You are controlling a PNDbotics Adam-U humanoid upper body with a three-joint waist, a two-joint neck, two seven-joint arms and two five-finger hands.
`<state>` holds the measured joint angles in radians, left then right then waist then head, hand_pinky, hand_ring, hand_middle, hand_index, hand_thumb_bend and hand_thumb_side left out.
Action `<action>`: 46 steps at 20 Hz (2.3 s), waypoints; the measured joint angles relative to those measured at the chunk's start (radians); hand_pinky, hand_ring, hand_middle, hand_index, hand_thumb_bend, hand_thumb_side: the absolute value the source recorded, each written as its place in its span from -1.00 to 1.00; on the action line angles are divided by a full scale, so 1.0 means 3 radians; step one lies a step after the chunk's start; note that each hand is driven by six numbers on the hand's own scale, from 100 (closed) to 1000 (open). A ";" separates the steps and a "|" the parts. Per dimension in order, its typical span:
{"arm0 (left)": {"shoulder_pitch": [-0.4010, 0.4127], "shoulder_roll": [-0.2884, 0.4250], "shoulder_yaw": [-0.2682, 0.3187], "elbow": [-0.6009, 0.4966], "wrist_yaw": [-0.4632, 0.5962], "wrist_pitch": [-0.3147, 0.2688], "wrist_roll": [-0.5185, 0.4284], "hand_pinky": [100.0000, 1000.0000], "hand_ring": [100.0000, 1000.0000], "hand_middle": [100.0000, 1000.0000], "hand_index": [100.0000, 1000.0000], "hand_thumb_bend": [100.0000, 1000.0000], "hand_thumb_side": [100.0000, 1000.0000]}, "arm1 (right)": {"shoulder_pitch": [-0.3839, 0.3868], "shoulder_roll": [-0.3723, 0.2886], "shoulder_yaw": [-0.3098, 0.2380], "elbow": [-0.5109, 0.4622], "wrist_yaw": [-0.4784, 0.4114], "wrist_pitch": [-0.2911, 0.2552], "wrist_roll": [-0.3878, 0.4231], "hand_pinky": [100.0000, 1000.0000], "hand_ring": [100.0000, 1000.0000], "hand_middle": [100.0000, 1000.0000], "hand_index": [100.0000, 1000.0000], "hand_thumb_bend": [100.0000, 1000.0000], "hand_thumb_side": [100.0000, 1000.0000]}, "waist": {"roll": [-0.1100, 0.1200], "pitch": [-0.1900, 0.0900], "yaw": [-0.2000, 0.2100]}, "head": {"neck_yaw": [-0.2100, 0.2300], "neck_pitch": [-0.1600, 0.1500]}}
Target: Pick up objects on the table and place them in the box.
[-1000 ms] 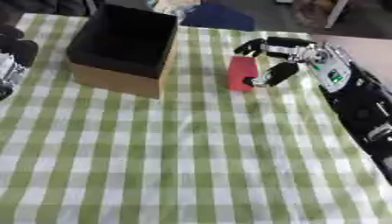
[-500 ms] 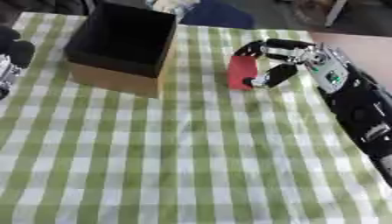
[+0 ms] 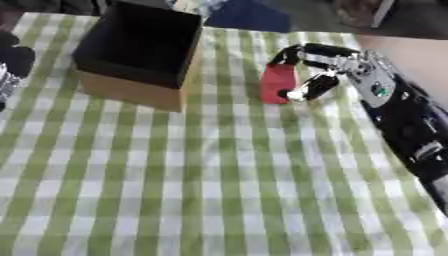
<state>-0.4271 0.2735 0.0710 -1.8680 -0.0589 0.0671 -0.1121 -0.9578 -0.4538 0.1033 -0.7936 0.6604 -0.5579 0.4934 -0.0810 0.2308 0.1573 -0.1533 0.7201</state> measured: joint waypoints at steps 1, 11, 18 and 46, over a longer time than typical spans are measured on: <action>0.0000 0.0000 0.0000 0.0001 0.0000 0.0000 0.0000 0.36 0.07 0.05 0.48 0.02 -0.31 | 0.0001 0.0000 -0.0005 -0.0014 0.0003 0.0001 -0.0050 0.55 0.30 -0.06 0.59 -0.58 -0.93 | 0.0000 0.0002 0.0000 | -0.0001 0.0000; 0.0000 0.0000 0.0000 0.0016 -0.0007 0.0001 -0.0001 0.36 0.07 0.05 0.47 0.02 -0.31 | 0.0019 -0.0003 0.0017 -0.0277 -0.0038 0.0075 -0.0649 0.49 0.18 -0.24 0.48 -0.65 -1.00 | -0.0019 0.0006 -0.0003 | -0.0027 0.0000; 0.0000 0.0000 -0.0013 0.0016 -0.0007 0.0001 -0.0018 0.36 0.07 0.04 0.47 0.01 -0.31 | -0.0041 -0.0046 0.0111 -0.0463 -0.0109 0.0039 -0.0796 0.48 0.20 -0.22 0.49 -0.59 -1.00 | -0.0059 0.0001 0.0020 | -0.0046 -0.0001; -0.0180 -0.0187 -0.0331 0.0013 0.0061 -0.0023 -0.0396 0.36 0.07 0.04 0.46 0.01 -0.30 | -0.0474 -0.0036 0.0079 -0.0554 -0.0060 0.0057 -0.0854 0.51 0.27 -0.03 0.57 -0.68 -1.00 | -0.0295 0.0058 0.0880 | -0.0445 -0.0204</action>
<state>-0.4811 0.2173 -0.0283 -1.8641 -0.0407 0.0603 -0.2310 -1.0999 -0.4646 0.1269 -0.9598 0.6423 -0.5408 0.2371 -0.1696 0.2481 0.4211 -0.2867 0.6590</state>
